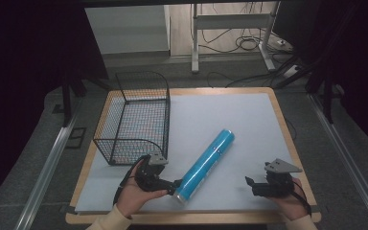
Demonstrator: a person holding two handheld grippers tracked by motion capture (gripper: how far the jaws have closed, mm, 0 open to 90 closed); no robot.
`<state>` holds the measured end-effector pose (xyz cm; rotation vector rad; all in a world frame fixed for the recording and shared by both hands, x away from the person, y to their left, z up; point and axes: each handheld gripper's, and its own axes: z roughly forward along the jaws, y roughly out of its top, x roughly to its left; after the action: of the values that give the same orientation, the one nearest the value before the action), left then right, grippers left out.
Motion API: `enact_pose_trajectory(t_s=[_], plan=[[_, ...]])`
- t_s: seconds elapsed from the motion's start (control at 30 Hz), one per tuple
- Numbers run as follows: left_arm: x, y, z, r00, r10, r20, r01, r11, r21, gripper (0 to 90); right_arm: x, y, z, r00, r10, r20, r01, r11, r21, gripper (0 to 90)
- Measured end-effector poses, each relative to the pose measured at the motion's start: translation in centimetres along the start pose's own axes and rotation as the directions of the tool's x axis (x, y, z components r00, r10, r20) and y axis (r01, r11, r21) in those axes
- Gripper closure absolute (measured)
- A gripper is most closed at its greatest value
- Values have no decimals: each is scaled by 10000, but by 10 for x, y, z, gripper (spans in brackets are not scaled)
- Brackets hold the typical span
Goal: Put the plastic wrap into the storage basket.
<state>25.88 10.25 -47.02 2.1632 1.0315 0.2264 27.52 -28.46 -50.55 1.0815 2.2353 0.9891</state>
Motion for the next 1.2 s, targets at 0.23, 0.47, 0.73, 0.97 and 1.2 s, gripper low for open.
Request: enact_pose_trajectory(t_s=[0.23, 0.47, 0.73, 0.97, 1.2], plan=[[-2, 6, 6, 9999, 101, 130, -103, 9999, 135, 106, 0, 0, 0, 10000, -48, 18, 48, 10000, 42, 97], [-3, 15, 8, 9998, 153, 133, -155, 9998, 155, 108, 1, 0, 0, 10000, -38, 6, 38, 10000, 56, 97], [-9, 23, 14, 9999, 120, 89, -123, 9996, 264, 124, 0, 0, 1, 10000, -20, 33, 19, 10000, 85, 97], [-13, 30, 21, 9996, 235, 185, -242, 9990, 374, 124, 0, 0, 0, 10000, -25, 13, 25, 9999, 116, 97], [-16, 37, 26, 9994, 329, 49, -331, 9990, 290, 127, 0, -1, 0, 10000, -36, 45, 35, 9999, 153, 97]])
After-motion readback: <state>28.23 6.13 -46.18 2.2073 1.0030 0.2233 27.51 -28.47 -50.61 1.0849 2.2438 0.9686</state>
